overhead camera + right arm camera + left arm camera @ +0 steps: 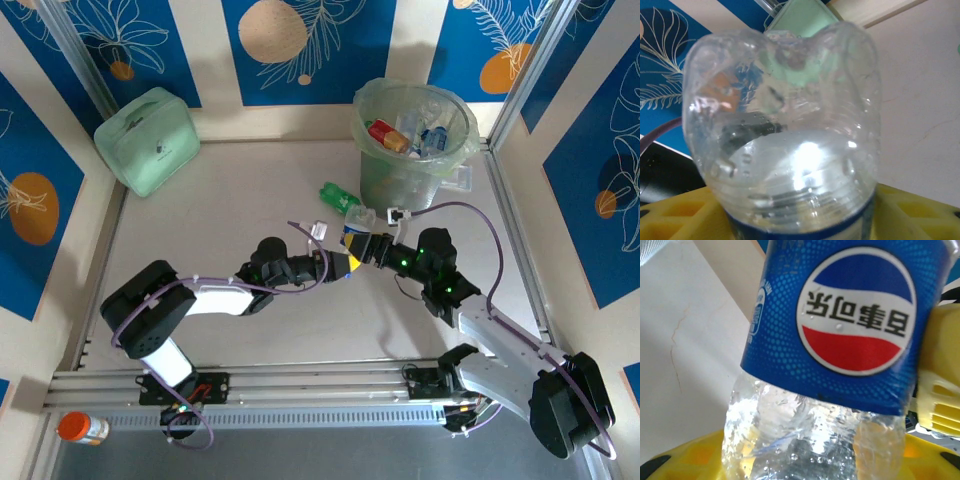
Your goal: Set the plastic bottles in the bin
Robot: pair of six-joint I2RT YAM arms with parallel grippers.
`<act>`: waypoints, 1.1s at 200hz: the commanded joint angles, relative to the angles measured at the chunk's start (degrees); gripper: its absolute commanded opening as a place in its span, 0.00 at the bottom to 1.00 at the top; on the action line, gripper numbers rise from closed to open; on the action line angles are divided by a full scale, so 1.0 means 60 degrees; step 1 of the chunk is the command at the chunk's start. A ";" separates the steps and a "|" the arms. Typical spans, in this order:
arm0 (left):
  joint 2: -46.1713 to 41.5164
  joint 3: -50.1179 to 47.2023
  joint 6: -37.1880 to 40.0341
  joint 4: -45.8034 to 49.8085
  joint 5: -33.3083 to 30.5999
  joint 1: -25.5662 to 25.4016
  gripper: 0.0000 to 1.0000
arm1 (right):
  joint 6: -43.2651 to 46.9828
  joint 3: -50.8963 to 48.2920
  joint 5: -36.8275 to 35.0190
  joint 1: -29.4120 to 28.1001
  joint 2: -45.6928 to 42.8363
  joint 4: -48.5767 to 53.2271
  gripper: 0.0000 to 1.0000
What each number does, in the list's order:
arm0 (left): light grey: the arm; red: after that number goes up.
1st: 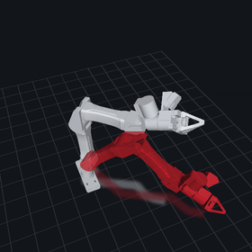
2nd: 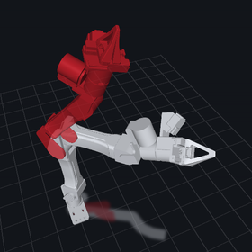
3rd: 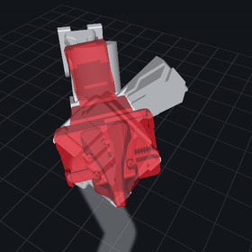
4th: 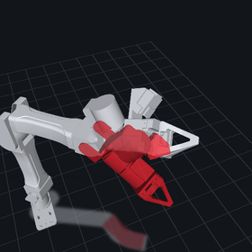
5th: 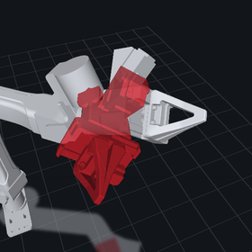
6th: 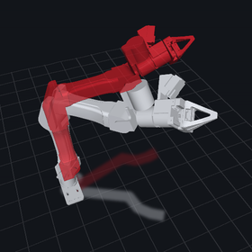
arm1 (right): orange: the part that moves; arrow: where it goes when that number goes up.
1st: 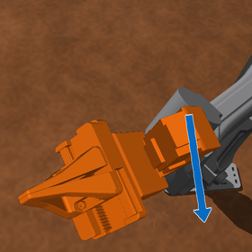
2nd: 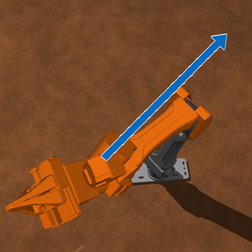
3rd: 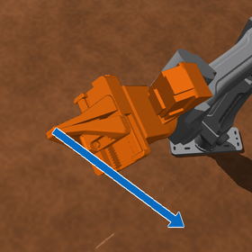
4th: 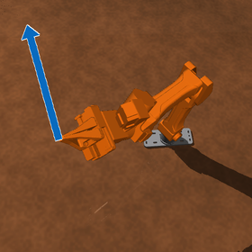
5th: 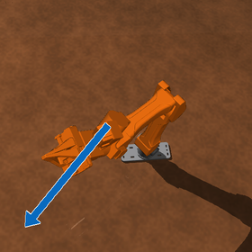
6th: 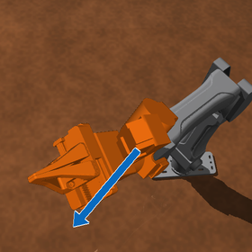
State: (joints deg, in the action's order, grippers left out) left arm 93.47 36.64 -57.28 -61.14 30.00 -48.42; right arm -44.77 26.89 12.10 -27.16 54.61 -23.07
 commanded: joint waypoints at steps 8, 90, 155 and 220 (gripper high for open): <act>0.0058 -0.0041 -0.0051 -0.0871 0.0360 -0.0234 0.42 | 0.0061 0.0178 -0.0124 -0.0029 -0.0082 -0.0022 0.49; -0.3132 0.0024 0.3359 0.5555 -0.2033 -0.0246 0.85 | 0.0935 -0.0104 -0.1165 -0.0285 -0.1334 0.0472 0.41; -0.6168 0.0294 0.4617 1.0953 -0.7038 -0.0279 0.86 | 0.3658 0.1589 -0.3713 -0.1511 -0.1865 0.3251 0.35; -0.7037 -0.0750 0.4330 1.0336 -0.7544 -0.0279 0.86 | 0.5364 0.6294 -0.6805 -0.1732 -0.0604 0.6330 0.34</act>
State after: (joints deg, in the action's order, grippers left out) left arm 53.23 33.36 -31.20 1.19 -14.02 -49.78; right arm -20.36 55.05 -16.86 -38.15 46.19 7.77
